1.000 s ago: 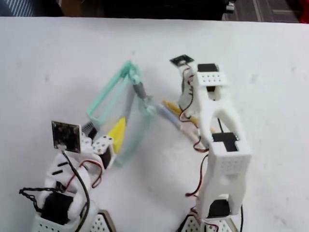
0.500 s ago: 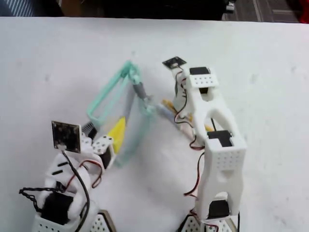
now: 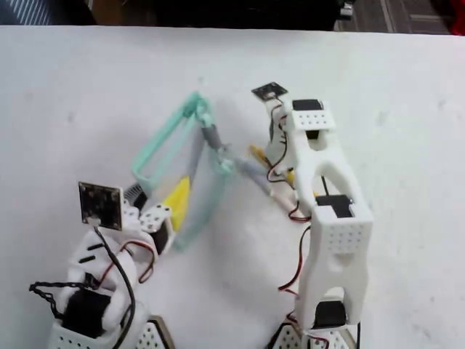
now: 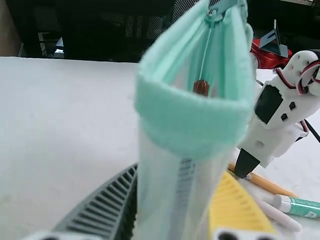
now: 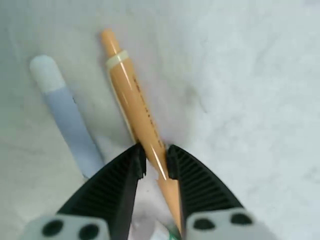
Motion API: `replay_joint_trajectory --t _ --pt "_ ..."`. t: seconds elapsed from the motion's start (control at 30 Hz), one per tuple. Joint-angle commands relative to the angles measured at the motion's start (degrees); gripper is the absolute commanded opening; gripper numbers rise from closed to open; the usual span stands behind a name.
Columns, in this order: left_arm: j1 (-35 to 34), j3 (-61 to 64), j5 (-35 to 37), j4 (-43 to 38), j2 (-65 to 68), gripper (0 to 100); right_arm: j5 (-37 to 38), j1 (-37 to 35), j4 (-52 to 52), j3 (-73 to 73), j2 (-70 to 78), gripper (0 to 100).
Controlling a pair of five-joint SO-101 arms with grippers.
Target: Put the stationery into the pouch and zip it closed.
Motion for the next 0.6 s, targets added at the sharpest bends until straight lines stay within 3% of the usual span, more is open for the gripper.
replay_joint_trajectory --t 0.0,0.3,0.57 --pt "0.75 -1.85 0.53 -1.49 -0.48 20 -0.09 0.4 -0.04 0.53 0.4 1.7" --pt "0.84 -1.93 4.66 -1.32 -0.48 20 -0.09 0.66 -0.13 0.53 0.4 1.7" --pt "3.91 -0.79 -0.62 -1.67 -0.48 20 -0.09 0.75 -0.22 0.53 0.4 1.7"
